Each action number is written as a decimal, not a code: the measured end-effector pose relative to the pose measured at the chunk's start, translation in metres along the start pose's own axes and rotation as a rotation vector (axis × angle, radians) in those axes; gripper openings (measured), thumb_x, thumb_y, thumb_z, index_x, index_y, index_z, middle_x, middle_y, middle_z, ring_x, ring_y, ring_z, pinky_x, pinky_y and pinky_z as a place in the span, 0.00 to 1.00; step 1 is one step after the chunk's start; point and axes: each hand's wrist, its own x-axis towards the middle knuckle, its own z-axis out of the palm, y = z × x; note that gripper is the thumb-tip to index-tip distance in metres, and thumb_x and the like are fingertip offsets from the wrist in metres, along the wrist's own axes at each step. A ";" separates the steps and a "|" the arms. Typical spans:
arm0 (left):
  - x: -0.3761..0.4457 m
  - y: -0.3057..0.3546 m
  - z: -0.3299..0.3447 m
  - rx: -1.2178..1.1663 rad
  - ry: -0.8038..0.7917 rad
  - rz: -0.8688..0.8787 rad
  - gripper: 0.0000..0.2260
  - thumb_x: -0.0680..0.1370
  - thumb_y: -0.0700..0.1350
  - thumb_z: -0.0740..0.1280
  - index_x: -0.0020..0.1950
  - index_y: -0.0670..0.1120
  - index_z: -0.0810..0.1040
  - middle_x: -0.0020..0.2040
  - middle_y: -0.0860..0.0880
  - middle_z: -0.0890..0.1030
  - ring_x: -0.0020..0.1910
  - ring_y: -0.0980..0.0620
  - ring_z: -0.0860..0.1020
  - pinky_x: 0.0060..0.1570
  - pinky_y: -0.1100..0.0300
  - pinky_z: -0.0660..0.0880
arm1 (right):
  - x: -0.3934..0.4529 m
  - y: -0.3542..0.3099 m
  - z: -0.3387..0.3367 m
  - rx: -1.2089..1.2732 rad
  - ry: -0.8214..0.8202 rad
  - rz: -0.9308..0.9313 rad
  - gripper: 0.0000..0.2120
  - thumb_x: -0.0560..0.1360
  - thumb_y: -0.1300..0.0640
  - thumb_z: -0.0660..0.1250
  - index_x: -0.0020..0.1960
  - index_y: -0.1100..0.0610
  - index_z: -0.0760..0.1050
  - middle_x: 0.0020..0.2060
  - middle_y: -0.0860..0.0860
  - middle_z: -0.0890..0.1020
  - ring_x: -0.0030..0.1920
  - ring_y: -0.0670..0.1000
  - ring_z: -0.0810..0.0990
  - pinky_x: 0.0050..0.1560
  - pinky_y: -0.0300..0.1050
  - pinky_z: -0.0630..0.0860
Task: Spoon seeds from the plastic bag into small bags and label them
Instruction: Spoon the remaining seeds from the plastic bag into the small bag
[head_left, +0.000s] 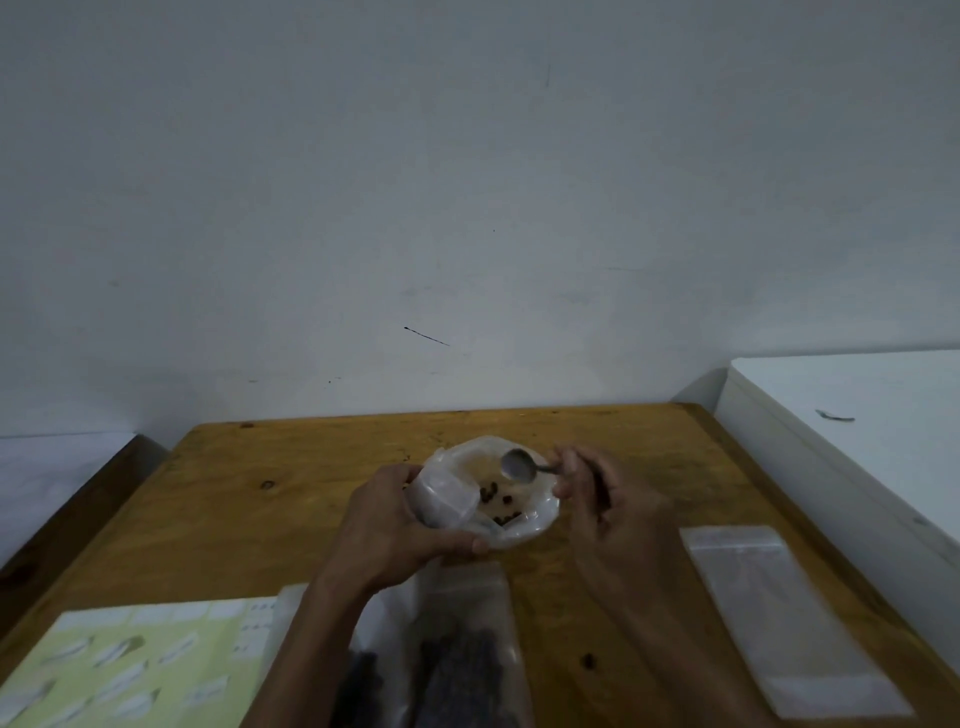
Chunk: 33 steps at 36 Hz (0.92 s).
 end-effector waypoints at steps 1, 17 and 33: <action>0.000 0.000 0.000 -0.006 -0.005 0.004 0.39 0.53 0.60 0.84 0.60 0.54 0.74 0.50 0.60 0.78 0.48 0.61 0.77 0.42 0.64 0.78 | -0.004 0.007 0.002 -0.059 -0.039 -0.011 0.09 0.80 0.57 0.64 0.58 0.52 0.80 0.41 0.40 0.80 0.47 0.38 0.81 0.38 0.23 0.73; 0.003 -0.006 0.002 0.043 0.033 -0.031 0.46 0.51 0.64 0.83 0.65 0.50 0.75 0.51 0.57 0.79 0.47 0.60 0.78 0.40 0.62 0.78 | -0.017 0.036 0.024 0.291 0.188 0.488 0.09 0.82 0.58 0.62 0.49 0.51 0.80 0.38 0.47 0.85 0.35 0.41 0.81 0.35 0.37 0.76; 0.005 -0.010 0.002 0.011 -0.028 -0.059 0.49 0.48 0.67 0.81 0.66 0.50 0.75 0.54 0.55 0.81 0.50 0.57 0.80 0.45 0.56 0.82 | -0.023 0.027 0.056 0.406 0.158 0.773 0.09 0.81 0.55 0.65 0.44 0.50 0.81 0.39 0.47 0.85 0.40 0.46 0.85 0.42 0.46 0.83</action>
